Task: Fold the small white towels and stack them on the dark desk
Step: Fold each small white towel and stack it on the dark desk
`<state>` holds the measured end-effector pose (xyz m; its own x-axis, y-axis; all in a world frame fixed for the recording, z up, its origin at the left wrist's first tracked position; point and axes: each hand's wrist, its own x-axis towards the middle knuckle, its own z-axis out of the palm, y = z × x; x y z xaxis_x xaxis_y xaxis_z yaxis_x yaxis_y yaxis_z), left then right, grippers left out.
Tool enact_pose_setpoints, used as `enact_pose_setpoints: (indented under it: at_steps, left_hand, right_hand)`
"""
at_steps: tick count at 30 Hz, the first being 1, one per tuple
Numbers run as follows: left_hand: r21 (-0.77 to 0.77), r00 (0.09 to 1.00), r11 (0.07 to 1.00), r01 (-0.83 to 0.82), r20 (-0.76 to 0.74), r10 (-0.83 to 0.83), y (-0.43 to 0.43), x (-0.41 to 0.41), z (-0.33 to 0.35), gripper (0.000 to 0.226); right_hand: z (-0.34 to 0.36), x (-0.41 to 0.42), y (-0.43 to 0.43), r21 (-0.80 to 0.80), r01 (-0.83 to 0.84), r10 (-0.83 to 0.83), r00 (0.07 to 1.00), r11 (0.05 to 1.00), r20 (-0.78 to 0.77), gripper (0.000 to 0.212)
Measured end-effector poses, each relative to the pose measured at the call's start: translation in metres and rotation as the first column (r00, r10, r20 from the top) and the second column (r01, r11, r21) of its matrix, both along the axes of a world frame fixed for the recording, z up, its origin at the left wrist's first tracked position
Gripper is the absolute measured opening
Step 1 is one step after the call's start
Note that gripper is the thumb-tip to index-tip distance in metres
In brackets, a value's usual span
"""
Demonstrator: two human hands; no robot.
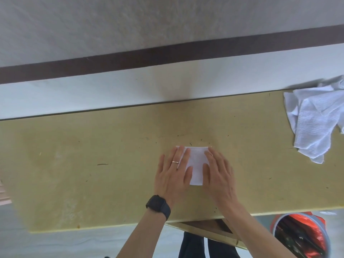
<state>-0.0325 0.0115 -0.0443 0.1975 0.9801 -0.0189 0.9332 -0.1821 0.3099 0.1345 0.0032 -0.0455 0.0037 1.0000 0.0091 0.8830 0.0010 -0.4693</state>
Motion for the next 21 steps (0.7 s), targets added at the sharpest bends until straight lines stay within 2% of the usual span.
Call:
enact_pose_setpoints:
  at_steps: [3, 8, 13, 21]
  left_hand:
    - [-0.12, 0.998, 0.992, 0.026, -0.06, -0.034, 0.002, -0.003, -0.014, 0.058]
    - [-0.197, 0.995, 0.979, 0.046, -0.076, -0.062, 0.001, -0.01, -0.023, 0.064]
    - [-0.232, 0.997, 0.972, 0.031, -0.06, -0.046, -0.008, -0.009, -0.018, 0.064]
    - [-0.262, 1.0, 0.965, -0.028, -0.013, 0.025, -0.069, -0.003, 0.002, 0.066]
  right_hand:
    - [-0.015, 0.0, 0.0, -0.075, -0.144, 0.152, 0.983, 0.987, 0.106, 0.054]
    - [-0.025, 0.013, 0.0, -0.192, -0.19, 0.226, 0.956, 0.963, 0.187, 0.059]
    - [-0.022, 0.011, -0.006, -0.234, -0.158, 0.203, 0.962, 0.959, 0.183, 0.059]
    - [0.008, 0.008, -0.059, -0.295, -0.209, 0.259, 0.955, 0.932, 0.141, 0.058]
